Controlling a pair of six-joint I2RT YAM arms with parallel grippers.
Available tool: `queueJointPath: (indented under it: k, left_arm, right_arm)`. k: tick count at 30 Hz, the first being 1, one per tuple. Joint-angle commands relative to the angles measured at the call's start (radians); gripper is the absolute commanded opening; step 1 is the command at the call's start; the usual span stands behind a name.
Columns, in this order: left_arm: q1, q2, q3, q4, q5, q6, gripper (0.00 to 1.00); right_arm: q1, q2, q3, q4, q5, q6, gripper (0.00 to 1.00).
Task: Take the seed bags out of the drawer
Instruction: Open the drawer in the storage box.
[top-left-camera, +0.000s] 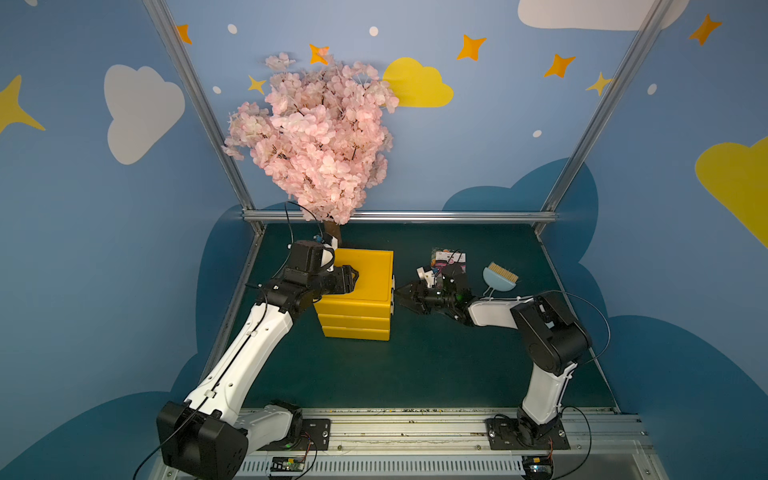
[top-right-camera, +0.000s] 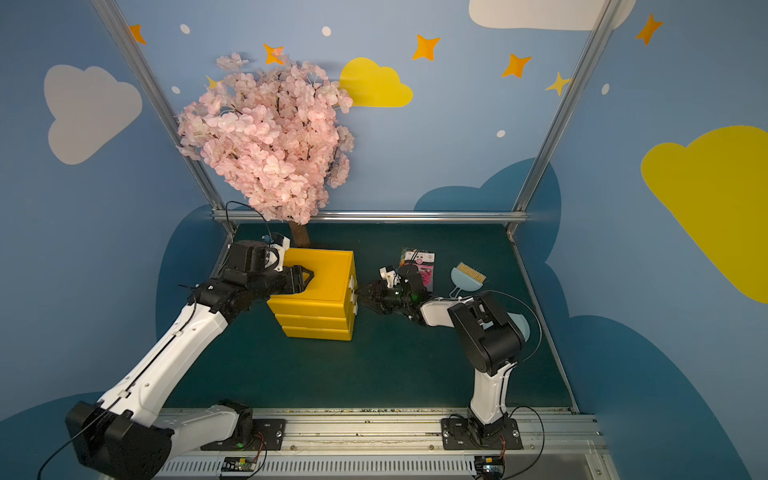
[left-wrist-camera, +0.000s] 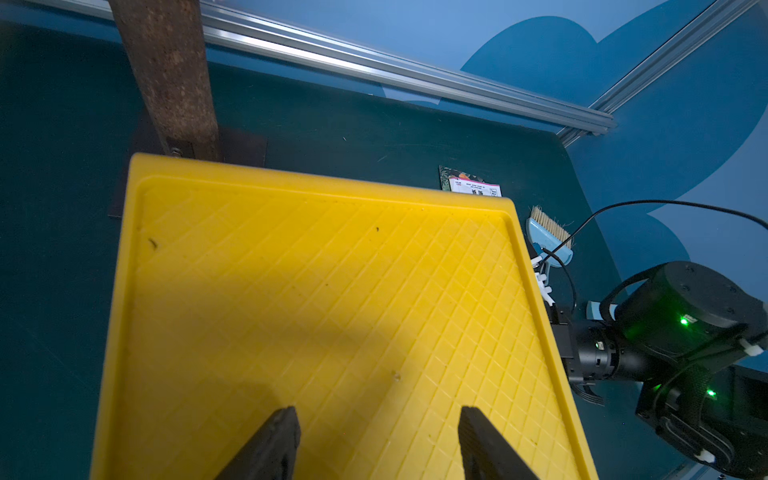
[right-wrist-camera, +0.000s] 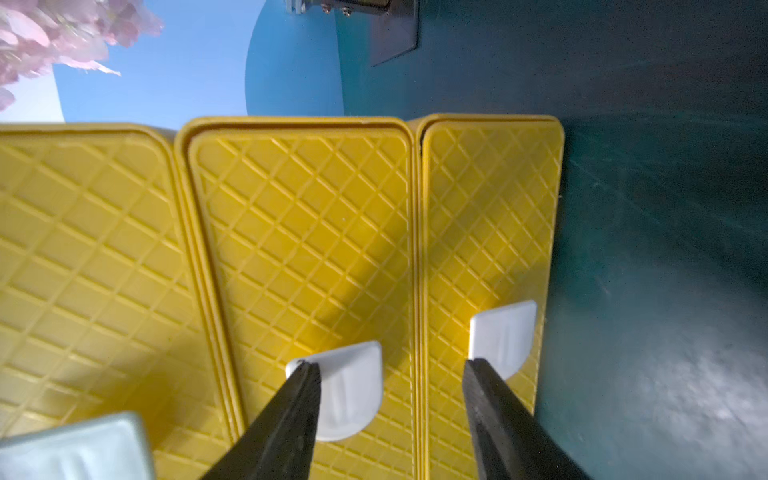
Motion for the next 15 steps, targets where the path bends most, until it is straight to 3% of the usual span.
queueJointPath:
  k: [1, 15]
  left_arm:
    - [-0.004, 0.039, -0.059, -0.204, -0.001, -0.020, 0.66]
    - [-0.005, 0.042, -0.058, -0.208, -0.003, -0.015, 0.67]
  right_arm:
    - [0.012, 0.004, -0.010, 0.167, -0.016, 0.070, 0.61]
    - [0.028, 0.050, -0.011, 0.277, -0.020, 0.151, 0.58]
